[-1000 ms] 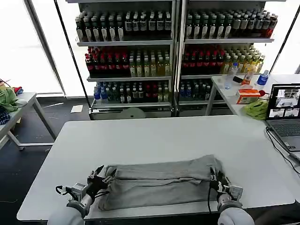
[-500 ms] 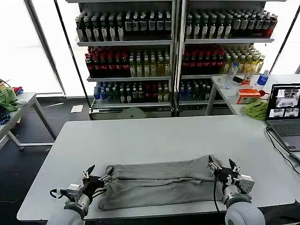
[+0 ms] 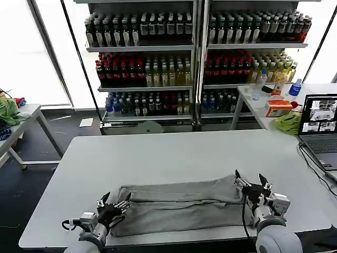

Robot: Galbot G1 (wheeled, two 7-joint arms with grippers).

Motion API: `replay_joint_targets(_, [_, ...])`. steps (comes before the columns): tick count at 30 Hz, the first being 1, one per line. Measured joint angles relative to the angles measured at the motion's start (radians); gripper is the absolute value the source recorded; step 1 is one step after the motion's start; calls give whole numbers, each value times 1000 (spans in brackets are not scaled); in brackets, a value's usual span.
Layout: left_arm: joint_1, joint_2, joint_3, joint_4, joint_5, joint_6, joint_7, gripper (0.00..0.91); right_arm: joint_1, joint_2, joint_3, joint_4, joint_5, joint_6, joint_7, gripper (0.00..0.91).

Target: Fold and organize the clothes.

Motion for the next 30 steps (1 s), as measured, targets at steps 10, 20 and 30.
replay_joint_targets(10, [10, -17, 6, 16, 16, -4, 12, 0, 11, -2, 8, 5, 12, -4, 1, 907])
replay_joint_targets(20, [28, -37, 10, 28, 29, -31, 35, 0, 19, -2, 12, 2, 21, -7, 1, 907])
replay_joint_targets(30, [35, -36, -10, 32, 46, -56, 41, 0, 34, -8, 12, -11, 31, -8, 1, 907])
